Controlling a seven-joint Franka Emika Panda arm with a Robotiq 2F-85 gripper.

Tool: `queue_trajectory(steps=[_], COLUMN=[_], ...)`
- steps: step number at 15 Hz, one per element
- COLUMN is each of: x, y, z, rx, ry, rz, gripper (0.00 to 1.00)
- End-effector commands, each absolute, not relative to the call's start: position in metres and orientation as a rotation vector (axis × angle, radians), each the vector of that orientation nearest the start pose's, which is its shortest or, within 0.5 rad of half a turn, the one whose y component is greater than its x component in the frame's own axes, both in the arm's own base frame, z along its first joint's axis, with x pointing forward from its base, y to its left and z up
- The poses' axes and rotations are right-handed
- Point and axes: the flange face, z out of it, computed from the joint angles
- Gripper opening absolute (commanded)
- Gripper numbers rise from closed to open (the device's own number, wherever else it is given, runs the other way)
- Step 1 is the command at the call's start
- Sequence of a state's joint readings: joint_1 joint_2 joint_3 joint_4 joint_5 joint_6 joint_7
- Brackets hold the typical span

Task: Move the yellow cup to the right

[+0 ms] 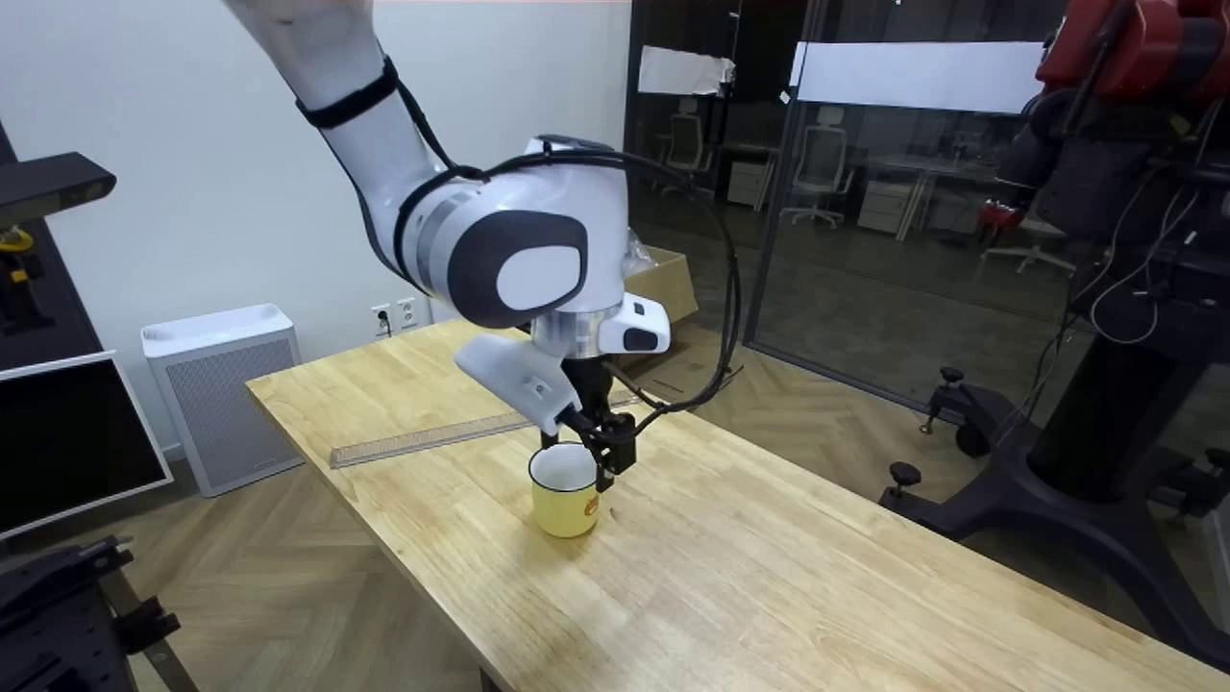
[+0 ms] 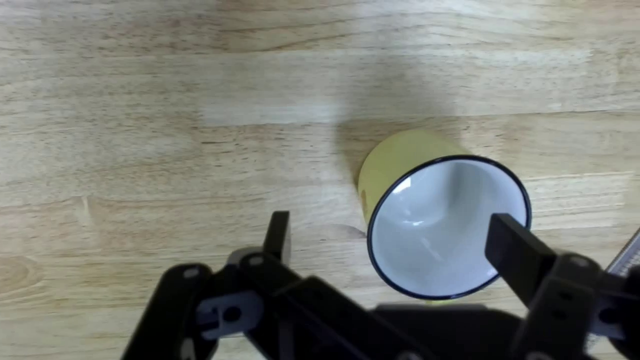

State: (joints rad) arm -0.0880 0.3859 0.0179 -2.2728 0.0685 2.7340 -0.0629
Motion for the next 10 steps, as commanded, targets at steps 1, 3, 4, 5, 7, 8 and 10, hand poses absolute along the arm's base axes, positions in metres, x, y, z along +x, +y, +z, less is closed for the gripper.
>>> queue_trajectory(steps=[1,3,4,5,7,8,10], x=[0.549,0.542,0.541,0.541,0.541,0.544,0.549], y=[-0.047,-0.045,-0.045,-0.044,-0.043,-0.046,-0.053], z=[0.184,0.184,0.182,0.182,0.182,0.180,0.174], rx=[-3.069,-3.085,-3.086,-3.086,-3.086,-3.104,-3.109], ry=[0.111,0.109,0.109,0.108,0.105,0.135,0.167], rz=[-0.104,-0.100,-0.096,-0.095,-0.095,-0.111,-0.108], gripper=[1.00,1.00,1.00,1.00,1.00,1.00,1.00])
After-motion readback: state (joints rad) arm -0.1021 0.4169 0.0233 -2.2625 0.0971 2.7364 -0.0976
